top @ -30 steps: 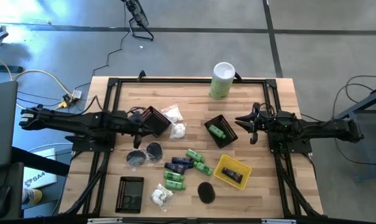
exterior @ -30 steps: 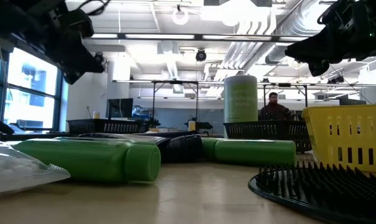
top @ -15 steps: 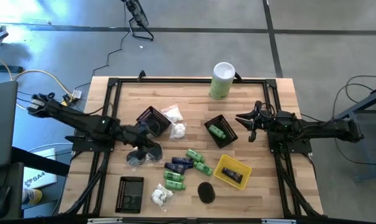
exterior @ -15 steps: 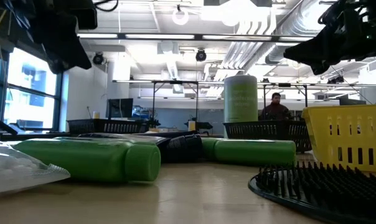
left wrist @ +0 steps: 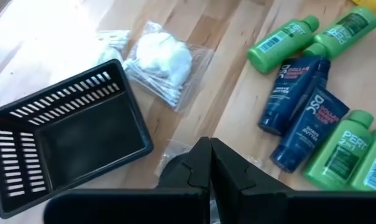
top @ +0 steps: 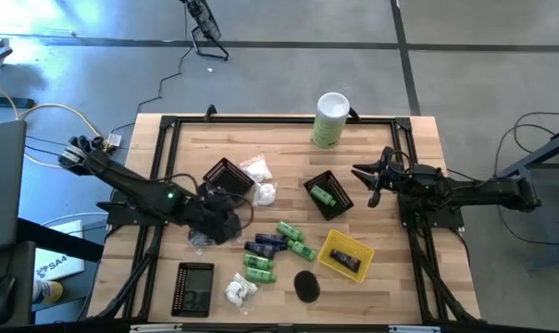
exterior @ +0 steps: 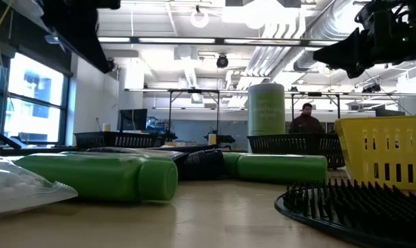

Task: Pick & Place Travel size toiletries
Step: Put the hairbrush into the top left black bin

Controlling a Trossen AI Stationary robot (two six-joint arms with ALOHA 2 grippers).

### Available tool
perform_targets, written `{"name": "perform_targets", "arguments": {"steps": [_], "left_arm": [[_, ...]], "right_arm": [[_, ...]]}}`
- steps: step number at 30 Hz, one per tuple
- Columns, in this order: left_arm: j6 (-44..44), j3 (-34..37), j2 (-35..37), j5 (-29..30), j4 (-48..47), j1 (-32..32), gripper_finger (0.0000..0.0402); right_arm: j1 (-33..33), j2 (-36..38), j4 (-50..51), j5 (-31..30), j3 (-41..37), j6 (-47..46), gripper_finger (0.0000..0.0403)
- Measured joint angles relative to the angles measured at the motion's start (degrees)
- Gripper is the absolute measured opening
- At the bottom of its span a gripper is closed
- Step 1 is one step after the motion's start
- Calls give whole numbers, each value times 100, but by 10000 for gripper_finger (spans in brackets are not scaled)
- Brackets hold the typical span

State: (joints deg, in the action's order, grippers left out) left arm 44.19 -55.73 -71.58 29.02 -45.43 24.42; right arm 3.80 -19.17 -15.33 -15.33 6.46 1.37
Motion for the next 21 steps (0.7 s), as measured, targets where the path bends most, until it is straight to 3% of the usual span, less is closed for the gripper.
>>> {"name": "perform_targets", "arguments": {"steps": [6, 14, 21], "left_arm": [[149, -472, -762, -226, -296, 1, 0], [875, -467, -1852, -745, -435, 26, 0], [1009, -465, -2396, -798, -225, 81, 0]], "right_arm": [[2, 2, -312, 14, 0, 280, 66], [2, 2, -737, 23, 2, 945, 66], [2, 0, -763, -111, 2, 1078, 66]]}}
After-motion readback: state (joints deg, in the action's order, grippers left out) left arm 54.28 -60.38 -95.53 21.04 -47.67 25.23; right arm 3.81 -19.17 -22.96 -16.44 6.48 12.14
